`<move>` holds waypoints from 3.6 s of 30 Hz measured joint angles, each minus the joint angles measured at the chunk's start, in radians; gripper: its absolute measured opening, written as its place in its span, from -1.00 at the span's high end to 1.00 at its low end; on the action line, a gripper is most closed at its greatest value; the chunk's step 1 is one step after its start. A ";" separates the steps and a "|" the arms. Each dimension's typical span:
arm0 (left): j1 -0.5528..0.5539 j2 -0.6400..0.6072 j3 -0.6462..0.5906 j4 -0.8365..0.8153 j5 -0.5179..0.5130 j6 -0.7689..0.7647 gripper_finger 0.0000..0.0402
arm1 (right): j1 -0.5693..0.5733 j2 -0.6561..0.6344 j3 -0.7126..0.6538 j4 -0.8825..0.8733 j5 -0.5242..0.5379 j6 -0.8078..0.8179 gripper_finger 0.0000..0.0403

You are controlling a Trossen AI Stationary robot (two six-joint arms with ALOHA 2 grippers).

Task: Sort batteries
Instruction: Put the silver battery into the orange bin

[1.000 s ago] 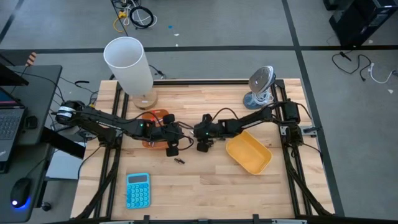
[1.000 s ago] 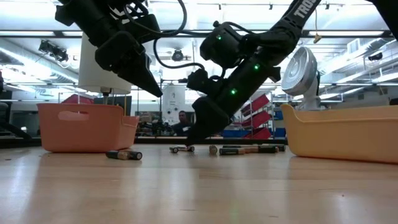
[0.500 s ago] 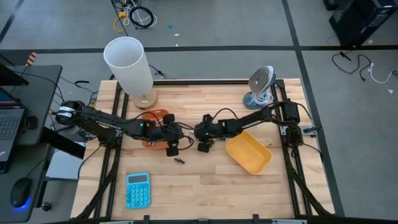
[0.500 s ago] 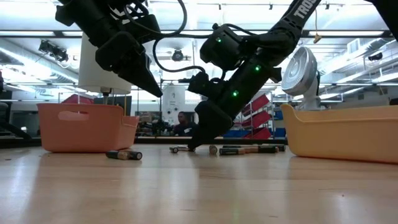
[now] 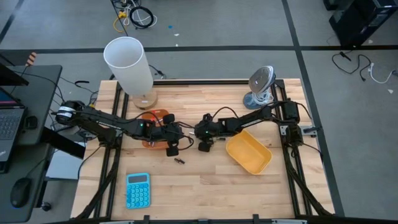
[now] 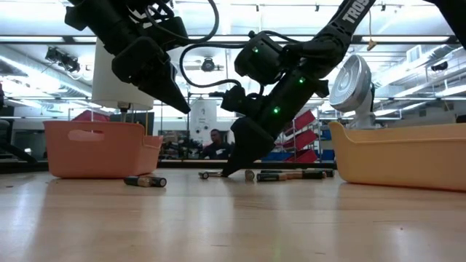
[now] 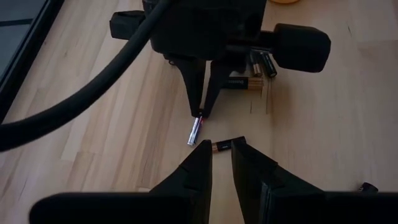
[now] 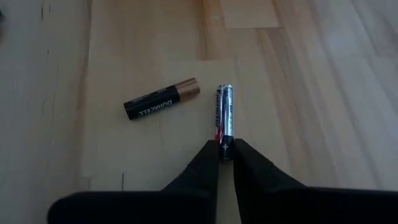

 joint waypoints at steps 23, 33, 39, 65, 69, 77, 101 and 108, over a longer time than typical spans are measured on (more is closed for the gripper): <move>0.000 0.001 -0.073 0.084 0.031 -0.009 0.68 | -0.006 -0.013 0.002 -0.003 0.022 -0.039 1.00; -0.001 0.001 -0.073 0.100 0.029 -0.022 0.68 | -0.012 -0.022 0.003 0.012 0.024 -0.061 0.72; -0.001 0.001 -0.074 0.106 0.027 -0.026 0.68 | -0.033 -0.017 0.004 0.025 0.027 -0.029 0.48; -0.001 0.000 -0.074 0.126 -0.003 -0.023 0.68 | -0.026 0.011 -0.006 0.168 0.012 0.108 0.29; -0.001 0.000 -0.074 0.124 -0.004 -0.020 0.68 | -0.021 0.042 -0.005 0.190 0.035 0.159 0.29; -0.001 0.000 -0.074 0.113 -0.004 -0.018 0.68 | -0.020 0.050 -0.004 0.175 0.053 0.182 0.29; -0.001 0.000 -0.074 0.072 -0.003 -0.022 0.68 | -0.045 0.044 0.000 0.053 -0.054 0.019 0.62; -0.001 0.000 -0.074 0.071 0.016 -0.022 0.68 | -0.045 0.044 -0.001 0.051 -0.056 -0.005 0.94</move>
